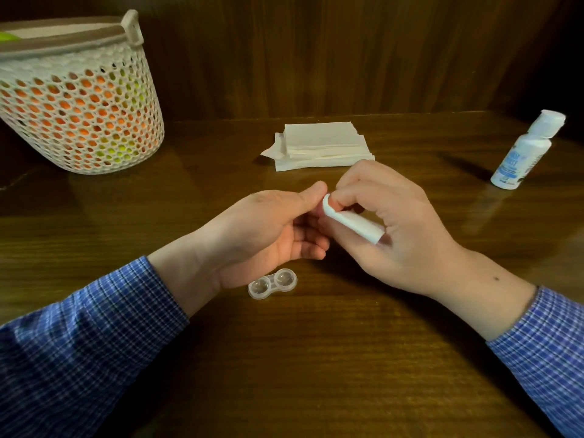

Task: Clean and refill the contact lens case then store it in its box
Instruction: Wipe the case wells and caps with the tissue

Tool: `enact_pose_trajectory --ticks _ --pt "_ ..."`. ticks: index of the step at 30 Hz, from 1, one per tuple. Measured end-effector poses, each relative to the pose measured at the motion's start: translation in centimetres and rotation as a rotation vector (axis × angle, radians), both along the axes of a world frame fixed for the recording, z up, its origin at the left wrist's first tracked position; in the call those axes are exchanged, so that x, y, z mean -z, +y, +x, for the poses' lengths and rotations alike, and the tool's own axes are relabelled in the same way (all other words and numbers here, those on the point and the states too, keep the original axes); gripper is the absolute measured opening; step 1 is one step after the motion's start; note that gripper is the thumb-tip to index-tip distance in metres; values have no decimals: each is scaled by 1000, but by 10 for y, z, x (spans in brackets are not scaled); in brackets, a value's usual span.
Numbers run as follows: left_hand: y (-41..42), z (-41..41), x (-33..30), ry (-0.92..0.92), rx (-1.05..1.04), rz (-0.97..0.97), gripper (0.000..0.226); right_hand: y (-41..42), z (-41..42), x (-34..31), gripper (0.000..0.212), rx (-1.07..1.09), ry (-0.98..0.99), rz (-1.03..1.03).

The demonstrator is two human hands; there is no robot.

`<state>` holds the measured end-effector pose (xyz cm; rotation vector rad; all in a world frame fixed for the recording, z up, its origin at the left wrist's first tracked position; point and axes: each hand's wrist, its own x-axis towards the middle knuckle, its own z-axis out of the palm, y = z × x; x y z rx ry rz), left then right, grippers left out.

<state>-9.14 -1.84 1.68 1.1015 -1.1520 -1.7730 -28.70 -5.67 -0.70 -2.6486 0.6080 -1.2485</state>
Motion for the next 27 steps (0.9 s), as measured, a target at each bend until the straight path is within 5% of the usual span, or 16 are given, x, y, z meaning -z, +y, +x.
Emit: enact_pose_trajectory --ticks 8,18,27 --pt "4 0 2 -32 -28 -194 45 -1 -3 -4 14 53 -12 164" --pt "6 -1 -1 9 71 -114 40 5 2 -7 24 69 49 128" --pt "4 0 3 5 26 -44 36 4 2 -5 10 11 23 159"
